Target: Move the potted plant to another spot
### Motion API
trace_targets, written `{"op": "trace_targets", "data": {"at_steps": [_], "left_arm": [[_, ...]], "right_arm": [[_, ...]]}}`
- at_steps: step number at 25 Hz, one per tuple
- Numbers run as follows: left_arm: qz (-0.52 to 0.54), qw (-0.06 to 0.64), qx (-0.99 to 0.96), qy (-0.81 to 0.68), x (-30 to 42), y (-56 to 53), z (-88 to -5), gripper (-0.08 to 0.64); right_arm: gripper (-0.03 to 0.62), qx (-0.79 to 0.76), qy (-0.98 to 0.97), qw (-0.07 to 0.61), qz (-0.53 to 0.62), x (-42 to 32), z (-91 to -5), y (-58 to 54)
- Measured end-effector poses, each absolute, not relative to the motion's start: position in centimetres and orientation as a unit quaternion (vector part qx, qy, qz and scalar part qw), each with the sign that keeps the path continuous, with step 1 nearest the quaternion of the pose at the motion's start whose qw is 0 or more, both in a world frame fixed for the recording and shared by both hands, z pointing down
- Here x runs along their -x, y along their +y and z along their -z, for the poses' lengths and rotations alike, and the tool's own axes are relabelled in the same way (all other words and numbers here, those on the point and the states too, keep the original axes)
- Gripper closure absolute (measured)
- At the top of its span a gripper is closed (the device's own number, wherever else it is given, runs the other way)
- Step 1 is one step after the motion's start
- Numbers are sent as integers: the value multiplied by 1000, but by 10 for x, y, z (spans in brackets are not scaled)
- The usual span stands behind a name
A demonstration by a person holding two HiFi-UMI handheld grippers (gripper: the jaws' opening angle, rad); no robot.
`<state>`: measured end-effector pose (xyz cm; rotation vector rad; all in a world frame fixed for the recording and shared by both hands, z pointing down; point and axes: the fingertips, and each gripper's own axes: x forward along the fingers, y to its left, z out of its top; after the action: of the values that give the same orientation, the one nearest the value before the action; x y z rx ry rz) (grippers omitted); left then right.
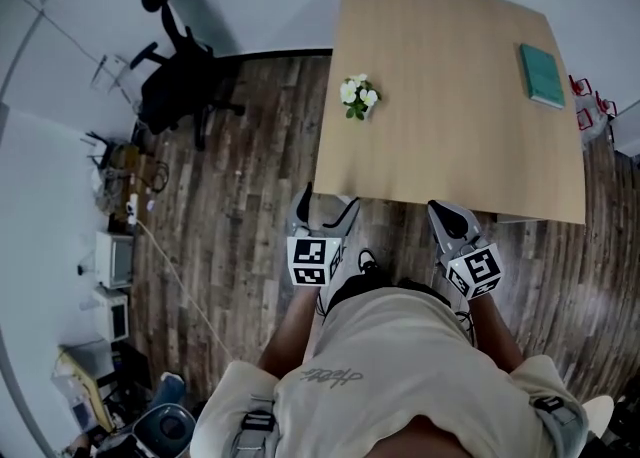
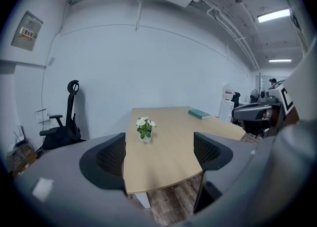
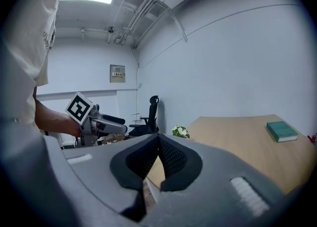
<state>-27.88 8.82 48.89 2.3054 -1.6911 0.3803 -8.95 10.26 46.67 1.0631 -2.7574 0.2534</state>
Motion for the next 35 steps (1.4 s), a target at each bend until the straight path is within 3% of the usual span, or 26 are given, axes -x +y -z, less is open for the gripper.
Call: {"op": "trace_targets", "data": {"at_steps": [11, 22, 35], "left_arm": [[-132, 145, -816, -544, 289, 55, -508, 110], [-155, 149, -807, -550, 280, 16, -512, 110], [-180, 130, -779, -586, 254, -75, -493, 104]], "right_arm": [[589, -381, -915, 100, -82, 117, -469, 79], [589, -395, -905, 110, -113, 84, -491, 51], [589, -362, -923, 74, -109, 55, -482, -83]]}}
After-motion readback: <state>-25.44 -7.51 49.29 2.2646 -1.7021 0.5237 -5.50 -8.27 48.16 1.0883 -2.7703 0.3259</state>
